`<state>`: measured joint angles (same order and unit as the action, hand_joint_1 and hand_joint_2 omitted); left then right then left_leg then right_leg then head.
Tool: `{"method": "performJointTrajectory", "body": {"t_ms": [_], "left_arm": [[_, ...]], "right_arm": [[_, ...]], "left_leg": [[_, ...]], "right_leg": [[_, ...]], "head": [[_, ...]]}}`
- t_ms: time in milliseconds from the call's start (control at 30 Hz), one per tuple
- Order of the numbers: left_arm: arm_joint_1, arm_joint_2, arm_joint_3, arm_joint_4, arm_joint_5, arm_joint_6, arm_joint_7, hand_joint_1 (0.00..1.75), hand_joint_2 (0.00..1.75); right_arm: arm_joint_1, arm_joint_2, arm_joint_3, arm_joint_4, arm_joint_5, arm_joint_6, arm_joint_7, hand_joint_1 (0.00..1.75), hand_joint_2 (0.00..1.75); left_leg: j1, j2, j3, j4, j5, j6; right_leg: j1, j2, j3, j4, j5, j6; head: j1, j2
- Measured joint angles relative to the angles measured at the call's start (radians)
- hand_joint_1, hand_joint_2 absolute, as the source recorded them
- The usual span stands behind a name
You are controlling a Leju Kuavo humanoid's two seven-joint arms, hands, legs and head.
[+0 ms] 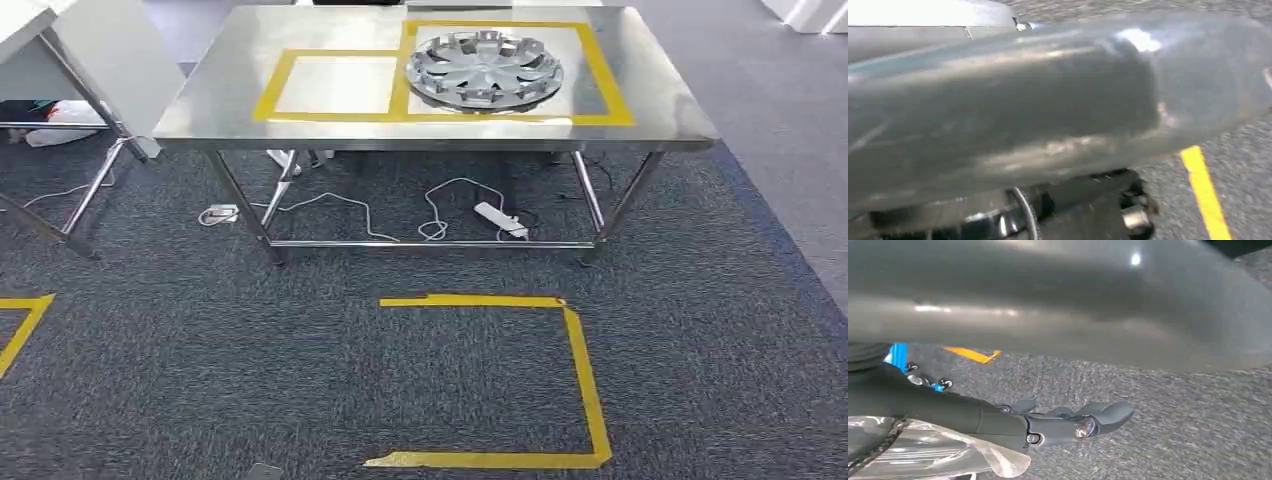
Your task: Take the parts from the cabinet and place them on the table.
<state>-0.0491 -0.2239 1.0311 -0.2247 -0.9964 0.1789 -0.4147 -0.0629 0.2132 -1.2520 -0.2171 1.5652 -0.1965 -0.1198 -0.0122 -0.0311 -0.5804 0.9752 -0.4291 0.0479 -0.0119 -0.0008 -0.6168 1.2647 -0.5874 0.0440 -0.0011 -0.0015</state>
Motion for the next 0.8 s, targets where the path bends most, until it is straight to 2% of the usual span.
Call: {"method": "performJointTrajectory", "body": {"t_ms": [33,67,100,133,167,233,267,300,333,367,400,433,467,500,533,567,600,633,667,733,767,800], "left_arm": [[0.0,0.001,0.0,0.0,0.001,0.0,0.0,0.0,0.0],[-0.001,0.001,0.0,0.0,0.001,0.0,0.0,0.0,0.0],[-0.002,0.0,0.0,0.0,0.001,0.0,0.0,0.0,0.0],[-0.004,0.0,0.0,0.0,0.001,0.0,0.0,0.0,0.0],[-0.005,0.001,0.0,0.0,0.001,0.0,0.0,0.0,0.0],[-0.001,0.002,0.001,0.0,0.001,0.0,0.001,0.0,0.0],[0.002,0.006,0.003,0.0,0.001,0.001,0.001,0.0,0.0],[0.004,0.002,0.005,0.0,0.001,0.001,0.001,0.0,0.0],[0.007,0.003,0.006,0.0,0.001,0.001,0.002,0.0,0.0],[0.005,0.003,0.006,0.0,0.001,0.001,0.002,0.0,0.0],[0.002,0.003,0.006,0.0,0.001,0.001,0.002,0.0,0.0],[0.0,0.002,0.006,0.0,0.001,0.001,0.002,0.0,0.0],[0.0,0.002,0.007,0.0,0.001,0.001,0.002,0.0,0.0],[0.002,0.003,0.008,0.0,0.001,0.001,0.002,0.0,0.0],[0.002,0.003,0.008,0.0,0.001,0.001,0.002,0.0,0.0],[0.002,0.004,0.008,0.0,-0.001,0.001,0.002,0.0,0.0],[0.0,0.004,0.008,0.0,-0.002,0.0,0.002,0.0,0.0],[-0.003,0.004,0.008,0.0,-0.004,-0.001,0.001,0.0,0.0],[-0.006,0.004,0.008,0.0,-0.007,-0.001,0.001,0.0,0.0],[-0.004,0.005,0.008,0.0,-0.009,-0.001,0.001,0.0,0.0],[0.0,0.005,0.008,0.0,-0.009,0.0,0.001,0.0,0.0],[-0.001,0.005,0.008,0.0,-0.009,0.0,0.0,0.0,0.0]], "right_arm": [[0.0,0.0,0.001,0.0,0.0,0.0,0.0,0.0,0.0],[-0.001,0.0,0.003,0.0,0.0,0.0,0.0,0.0,0.0],[-0.003,0.0,0.004,0.0,0.0,0.0,0.0,0.0,0.0],[-0.002,0.0,0.005,0.0,0.0,-0.002,-0.002,0.0,0.0],[-0.001,0.0,0.005,0.0,0.0,-0.002,-0.002,0.0,0.0],[-0.002,0.0,0.006,0.0,0.0,-0.003,-0.002,0.0,0.0],[-0.001,0.003,0.005,0.002,0.0,-0.003,-0.001,0.0,0.0],[-0.002,0.002,0.006,0.001,0.0,-0.003,-0.002,0.0,0.0],[-0.001,0.002,0.006,0.001,0.0,-0.003,-0.001,0.0,0.0],[0.003,0.002,0.006,0.002,0.0,-0.003,-0.002,0.0,0.0],[0.007,0.002,0.006,0.002,0.0,-0.003,-0.002,0.0,0.0],[0.007,0.002,0.006,0.002,0.0,-0.003,-0.001,0.0,0.0],[0.006,0.002,0.006,0.002,0.001,-0.003,0.0,0.0,0.0],[0.003,0.002,0.006,0.002,0.002,-0.003,0.0,0.0,0.0],[0.0,0.002,0.006,0.001,0.002,-0.003,0.0,0.0,0.0],[-0.002,0.002,0.006,0.001,0.002,-0.003,0.0,0.0,0.0],[-0.004,0.002,0.006,0.001,0.002,-0.003,0.0,0.0,0.0],[-0.003,0.002,0.006,0.002,0.002,-0.003,0.0,0.0,0.0],[-0.003,0.003,0.006,0.002,0.002,-0.003,0.0,0.0,0.0],[-0.007,0.003,0.006,0.002,0.002,-0.003,-0.001,0.0,0.0],[-0.006,0.003,0.006,0.002,0.003,-0.003,-0.001,0.0,0.0],[-0.006,0.003,0.007,0.002,0.003,-0.003,-0.001,0.0,0.0]], "left_leg": [[0.0,-0.012,-0.018,0.007,0.01,-0.003],[0.0,-0.026,-0.03,0.014,0.018,-0.007],[0.002,-0.034,-0.043,0.022,0.027,-0.011],[-0.003,-0.048,-0.052,0.028,0.035,-0.016],[-0.001,-0.056,-0.055,0.027,0.048,-0.022],[0.0,-0.084,-0.063,0.021,0.069,-0.037],[0.002,-0.084,-0.07,0.025,0.069,-0.04],[-0.002,-0.037,-0.078,0.044,0.018,-0.047],[0.002,-0.005,-0.089,0.096,-0.055,-0.055],[0.006,0.011,-0.1,0.17,-0.123,-0.063],[0.011,0.019,-0.112,0.253,-0.169,-0.069],[0.017,0.022,-0.117,0.317,-0.181,-0.075],[0.023,0.025,-0.108,0.345,-0.162,-0.08],[0.029,0.027,-0.079,0.333,-0.118,-0.084],[0.032,0.032,-0.037,0.283,-0.08,-0.086],[0.033,0.045,0.025,0.199,-0.059,-0.087],[0.033,0.087,0.093,0.099,-0.079,-0.086],[0.02,0.113,0.134,0.029,-0.111,-0.081],[0.017,0.107,0.139,0.007,-0.12,-0.064],[0.009,0.09,0.117,0.011,-0.106,-0.043],[0.011,0.08,0.107,0.001,-0.089,-0.027],[0.014,0.075,0.094,0.0,-0.077,-0.018]], "right_leg": [[0.0,0.006,0.051,-0.067,0.043,-0.004],[-0.001,0.029,0.112,-0.153,0.063,-0.009],[-0.002,0.091,0.169,-0.249,0.026,-0.017],[-0.006,0.105,0.217,-0.313,0.009,-0.017],[-0.001,0.095,0.202,-0.315,0.003,-0.018],[0.003,0.069,0.195,-0.31,0.013,-0.029],[-0.01,0.045,0.182,-0.313,0.026,-0.034],[-0.008,0.034,0.171,-0.313,0.036,-0.043],[-0.007,0.016,0.16,-0.313,0.048,-0.049],[-0.005,-0.002,0.149,-0.311,0.059,-0.048],[-0.005,-0.023,0.136,-0.309,0.067,-0.047],[-0.005,-0.042,0.128,-0.305,0.075,-0.046],[-0.005,-0.058,0.116,-0.298,0.082,-0.045],[-0.005,-0.073,0.096,-0.288,0.09,-0.042],[-0.006,-0.085,0.078,-0.279,0.095,-0.039],[-0.007,-0.097,0.064,-0.269,0.1,-0.035],[-0.006,-0.105,0.057,-0.262,0.103,-0.029],[-0.003,-0.114,0.053,-0.259,0.108,-0.022],[-0.003,-0.125,0.052,-0.26,0.116,-0.015],[-0.008,-0.147,0.049,-0.266,0.136,-0.004],[-0.009,-0.146,0.045,-0.267,0.136,0.005],[-0.013,-0.088,0.041,-0.254,0.1,0.012]], "head": [[0.0,0.0],[0.0,0.0],[0.0,0.0],[-0.004,0.0],[-0.001,0.0],[0.0,0.0],[0.002,0.0],[-0.005,0.0],[-0.013,0.0],[-0.013,0.0],[-0.013,0.0],[-0.012,0.0],[-0.014,0.0],[-0.012,0.0],[-0.014,0.0],[-0.013,0.0],[-0.014,0.0],[-0.015,0.0],[-0.012,0.0],[-0.013,0.0],[-0.015,0.0],[-0.012,0.0]]}}
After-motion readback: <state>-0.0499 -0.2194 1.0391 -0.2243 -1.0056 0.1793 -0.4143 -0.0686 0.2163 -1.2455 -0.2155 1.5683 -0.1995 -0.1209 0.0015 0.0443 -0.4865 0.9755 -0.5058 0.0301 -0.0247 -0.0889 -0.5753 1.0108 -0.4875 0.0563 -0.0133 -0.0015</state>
